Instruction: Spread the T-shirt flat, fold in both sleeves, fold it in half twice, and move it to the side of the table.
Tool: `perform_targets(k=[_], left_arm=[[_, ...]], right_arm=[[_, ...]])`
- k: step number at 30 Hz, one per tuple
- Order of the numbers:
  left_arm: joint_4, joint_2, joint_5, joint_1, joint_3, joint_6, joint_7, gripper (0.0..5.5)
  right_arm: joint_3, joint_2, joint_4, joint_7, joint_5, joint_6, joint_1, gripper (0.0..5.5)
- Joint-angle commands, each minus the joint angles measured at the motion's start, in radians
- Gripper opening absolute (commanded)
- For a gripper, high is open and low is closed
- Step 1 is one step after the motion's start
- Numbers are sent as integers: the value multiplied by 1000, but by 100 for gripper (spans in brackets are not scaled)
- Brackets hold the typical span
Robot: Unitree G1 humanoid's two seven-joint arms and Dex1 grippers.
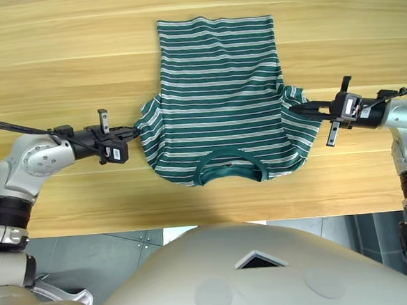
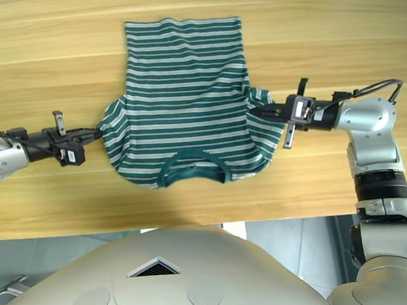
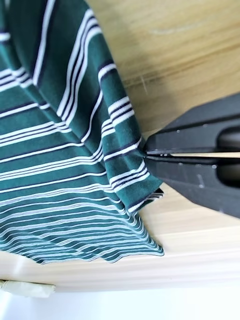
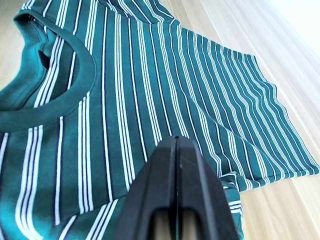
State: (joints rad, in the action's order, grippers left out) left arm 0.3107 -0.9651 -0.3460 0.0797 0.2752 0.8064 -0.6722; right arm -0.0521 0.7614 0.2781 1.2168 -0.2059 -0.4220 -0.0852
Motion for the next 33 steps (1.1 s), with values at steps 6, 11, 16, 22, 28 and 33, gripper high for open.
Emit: perform_targets(k=[6, 11, 16, 22, 28, 33], left_arm=[[6, 74, -45, 71, 21, -27, 10, 4], [27, 114, -55, 100, 38, -30, 15, 4], [19, 141, -46, 111, 53, -15, 4, 4], [-37, 169, 2, 119, 70, -7, -20, 4], [-106, 208, 63, 142, 78, -21, -41, 4], [-50, 243, 2, 182, 92, -41, -28, 4]], right_arm=[[-20, -19, -26, -7, 2, -11, 0, 0], [-27, -24, -30, -13, 7, -22, 11, 0], [-33, -29, -27, -15, 5, -29, 10, 0], [-41, -37, -4, -14, 7, -36, -1, 0], [-47, -46, 13, -11, 6, -44, -10, 0], [-52, -45, -1, -20, 15, -52, -2, 0]])
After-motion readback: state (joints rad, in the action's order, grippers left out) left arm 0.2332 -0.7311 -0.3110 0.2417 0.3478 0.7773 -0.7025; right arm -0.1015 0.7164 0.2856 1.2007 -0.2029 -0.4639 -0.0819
